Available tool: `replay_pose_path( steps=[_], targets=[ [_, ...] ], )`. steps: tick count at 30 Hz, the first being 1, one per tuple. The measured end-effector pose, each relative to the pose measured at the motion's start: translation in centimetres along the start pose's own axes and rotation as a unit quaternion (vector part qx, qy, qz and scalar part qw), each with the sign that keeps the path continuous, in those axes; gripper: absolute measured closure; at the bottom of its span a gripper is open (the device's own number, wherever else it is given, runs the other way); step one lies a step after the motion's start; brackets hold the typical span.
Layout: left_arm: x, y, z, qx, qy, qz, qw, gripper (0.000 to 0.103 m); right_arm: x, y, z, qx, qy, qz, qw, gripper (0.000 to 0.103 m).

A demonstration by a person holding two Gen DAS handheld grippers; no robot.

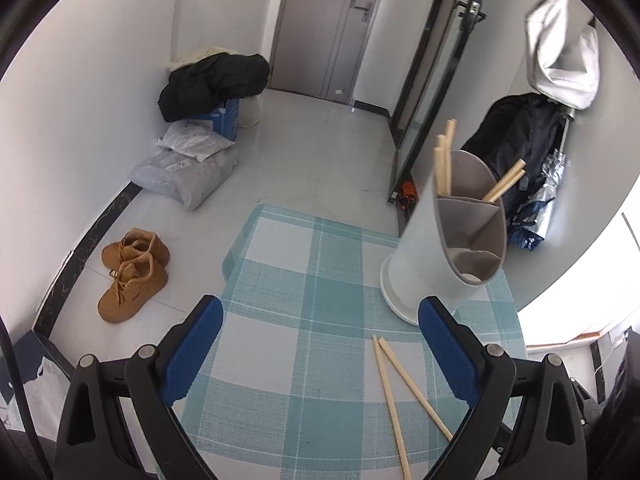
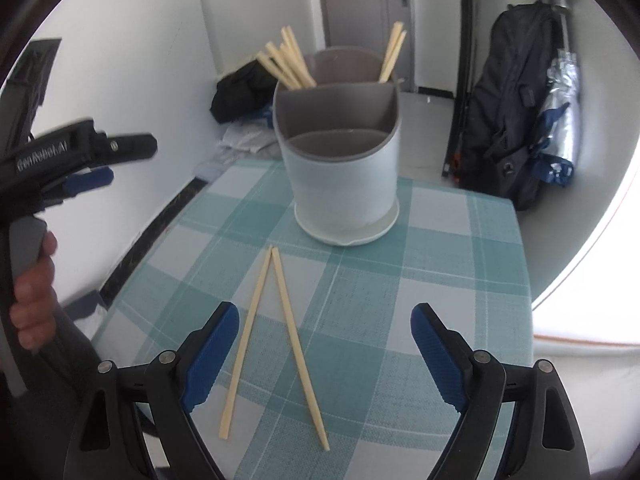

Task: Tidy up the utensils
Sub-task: 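Lower the open right gripper onto the last two wooden chopsticks, then close the right gripper on one wooden chopstick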

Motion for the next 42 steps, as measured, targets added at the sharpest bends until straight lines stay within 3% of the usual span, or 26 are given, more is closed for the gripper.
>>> replay_pose_path(
  steps=[4,8,10,16,22,24,36,42],
  targets=[
    [0.6,0.9,-1.2,-0.023,0.01,-0.004,0.9997,0.007,2.6,1.0,-0.3,-0.028,0.009,-0.026,0.999,0.019],
    [0.9,1.6,-2.2,-0.044,0.017,-0.012,0.9988,0.007,5.9,2.1,-1.2,-0.057,0.047,-0.068,0.995,0.038],
    [1.1,1.9,-2.8,-0.058,0.011,-0.019,0.9981,0.007,7.0,2.5,-1.8,-0.071,0.065,-0.078,0.992,0.043],
    [1.3,2.5,-4.2,-0.1,0.002,-0.027,0.9946,0.007,9.1,2.9,-3.2,-0.117,0.06,-0.101,0.986,0.053],
    [1.4,2.9,-4.8,-0.117,-0.002,-0.031,0.9927,0.007,9.9,2.4,-4.0,-0.141,0.053,-0.115,0.982,0.082],
    [1.4,3.0,-5.1,-0.12,-0.003,-0.031,0.9923,0.007,9.7,2.3,-4.4,-0.147,0.058,-0.117,0.981,0.097],
    [1.0,2.8,-6.0,-0.138,-0.008,-0.041,0.9895,0.007,6.7,0.3,-3.9,-0.14,0.075,-0.154,0.975,0.096],
    [1.0,3.0,-7.0,-0.147,-0.001,-0.042,0.9882,0.007,7.7,0.7,-4.9,-0.135,0.065,-0.151,0.977,0.094]
  ],
)
Point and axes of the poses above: each gripper's, at about its wrist camera, not at the fingertips, and x roughly the way its jaws point, z to its right, y to its top, the point moved 3 cm from there along x, roughly the way its jaws point, and after that the axes turned 15 degrees about -x, right-handed, at the moved point
